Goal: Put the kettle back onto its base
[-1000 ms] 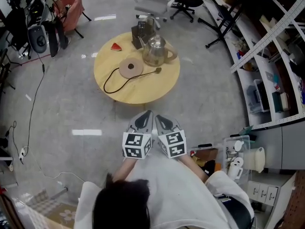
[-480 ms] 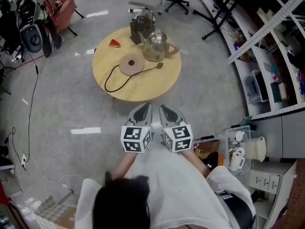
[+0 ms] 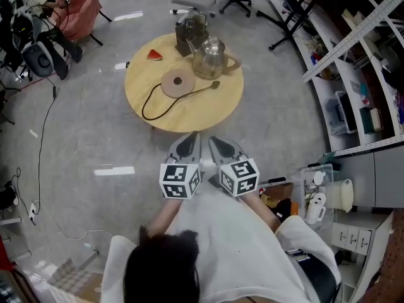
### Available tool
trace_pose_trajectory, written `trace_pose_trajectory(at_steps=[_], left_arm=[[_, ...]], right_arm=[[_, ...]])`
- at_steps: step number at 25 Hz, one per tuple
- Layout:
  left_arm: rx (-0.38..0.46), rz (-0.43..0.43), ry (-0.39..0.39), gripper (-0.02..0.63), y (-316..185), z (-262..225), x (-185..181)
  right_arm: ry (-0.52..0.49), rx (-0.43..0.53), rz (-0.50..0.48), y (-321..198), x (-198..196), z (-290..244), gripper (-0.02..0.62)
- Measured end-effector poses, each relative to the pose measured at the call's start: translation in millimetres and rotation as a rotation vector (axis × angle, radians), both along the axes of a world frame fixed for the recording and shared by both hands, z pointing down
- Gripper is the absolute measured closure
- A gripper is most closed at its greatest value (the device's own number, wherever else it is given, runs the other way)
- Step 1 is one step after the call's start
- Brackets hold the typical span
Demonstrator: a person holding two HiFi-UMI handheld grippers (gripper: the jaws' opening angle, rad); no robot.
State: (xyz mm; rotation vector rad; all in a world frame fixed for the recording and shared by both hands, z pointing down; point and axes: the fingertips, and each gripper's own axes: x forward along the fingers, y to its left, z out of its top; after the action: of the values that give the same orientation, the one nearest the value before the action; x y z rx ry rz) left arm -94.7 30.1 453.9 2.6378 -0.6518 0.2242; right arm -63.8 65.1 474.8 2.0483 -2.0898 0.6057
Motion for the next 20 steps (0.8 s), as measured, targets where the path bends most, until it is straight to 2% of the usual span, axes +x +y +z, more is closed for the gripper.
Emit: trace_pose_trajectory(at_steps=[3, 6, 12, 17, 20], left_arm=[[-0.005, -0.009, 0.000, 0.574, -5, 2, -2], [-0.001, -0.001, -0.012, 0.574, -3, 3, -2], [-0.001, 0.003, -0.017, 0.574, -3, 2, -2], [0.003, -0.010, -0.022, 0.574, -7, 2, 3], [-0.002, -0.029, -0.024, 0.574, -14, 4, 1]], right_arm=[[-0.001, 0.013, -0.077, -5, -15, 0, 0.568], [-0.001, 0.009, -0.076, -5, -18, 1, 0.568], [-0.146, 0.082, -0.146, -5, -28, -11, 0.568], [-0.129, 0.075, -0.197, -6, -25, -8, 0.566], [-0.105, 0.066, -0.185, -12, -21, -5, 0.566]])
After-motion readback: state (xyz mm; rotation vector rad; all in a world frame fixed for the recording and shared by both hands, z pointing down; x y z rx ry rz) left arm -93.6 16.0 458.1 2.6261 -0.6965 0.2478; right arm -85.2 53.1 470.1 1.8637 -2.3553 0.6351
